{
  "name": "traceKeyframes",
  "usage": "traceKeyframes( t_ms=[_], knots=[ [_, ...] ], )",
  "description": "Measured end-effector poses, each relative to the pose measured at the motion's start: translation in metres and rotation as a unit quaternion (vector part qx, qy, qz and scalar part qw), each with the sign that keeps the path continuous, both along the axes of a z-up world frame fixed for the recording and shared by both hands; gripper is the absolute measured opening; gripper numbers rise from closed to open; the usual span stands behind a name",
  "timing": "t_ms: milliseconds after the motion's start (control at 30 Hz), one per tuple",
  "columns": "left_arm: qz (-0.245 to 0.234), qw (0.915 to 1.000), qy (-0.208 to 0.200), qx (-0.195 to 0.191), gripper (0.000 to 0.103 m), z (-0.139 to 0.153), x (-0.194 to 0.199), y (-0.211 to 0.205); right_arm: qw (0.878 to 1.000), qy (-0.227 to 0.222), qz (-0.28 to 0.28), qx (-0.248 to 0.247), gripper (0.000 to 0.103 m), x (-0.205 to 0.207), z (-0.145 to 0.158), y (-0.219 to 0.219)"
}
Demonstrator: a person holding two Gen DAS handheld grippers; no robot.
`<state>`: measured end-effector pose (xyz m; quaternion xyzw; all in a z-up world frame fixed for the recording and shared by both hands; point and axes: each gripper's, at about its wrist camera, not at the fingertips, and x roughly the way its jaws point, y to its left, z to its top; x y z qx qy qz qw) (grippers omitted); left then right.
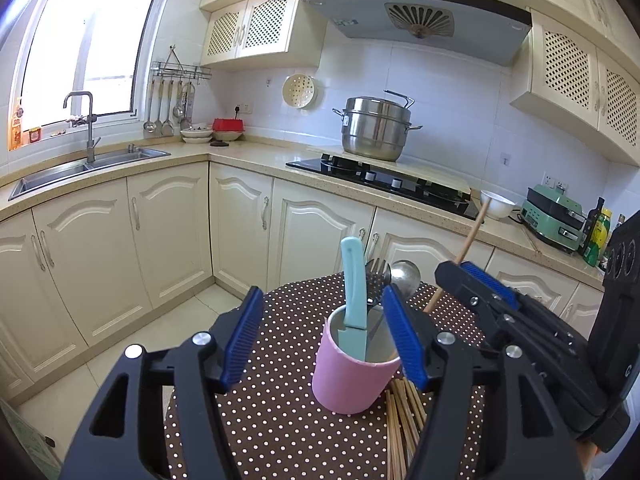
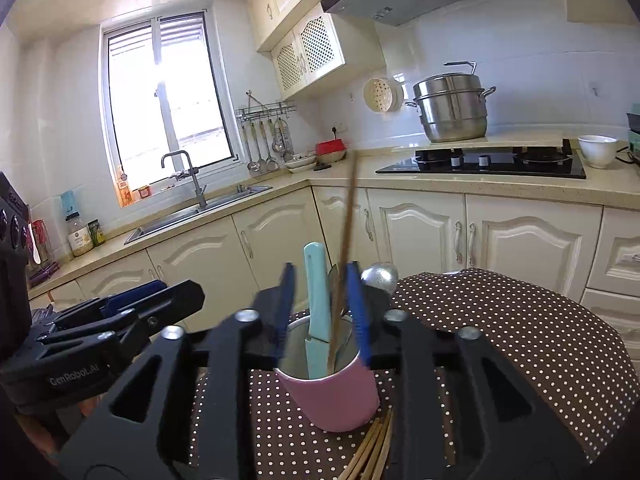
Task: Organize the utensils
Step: 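Grasp a wooden chopstick from the pile with the left tool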
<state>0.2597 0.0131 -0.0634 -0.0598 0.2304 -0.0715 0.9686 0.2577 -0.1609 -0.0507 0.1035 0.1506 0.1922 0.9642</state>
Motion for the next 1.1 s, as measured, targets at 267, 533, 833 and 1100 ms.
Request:
traceKeyframes(
  t_ms=[267, 533, 833, 1100],
  knots=[
    [-0.04, 0.9965, 0.073, 0.009, 0.065, -0.019, -0.007, -0.012, 0.999, 0.026, -0.022, -0.017, 0.053, -0.021, -0.002, -0.022],
    [-0.099, 0.9766, 0.189, 0.029, 0.066, -0.075, -0.009, -0.037, 0.991, 0.124, -0.038, -0.046, 0.061, -0.034, -0.045, -0.048],
    [-0.124, 0.9514, 0.274, 0.066, 0.066, -0.139, -0.017, -0.06, 0.979, 0.192, -0.039, -0.057, 0.062, -0.06, -0.097, -0.061],
    [-0.107, 0.952, 0.266, 0.107, 0.066, -0.156, -0.025, -0.069, 0.977, 0.202, -0.039, -0.049, 0.062, -0.068, -0.111, -0.065]
  ],
)
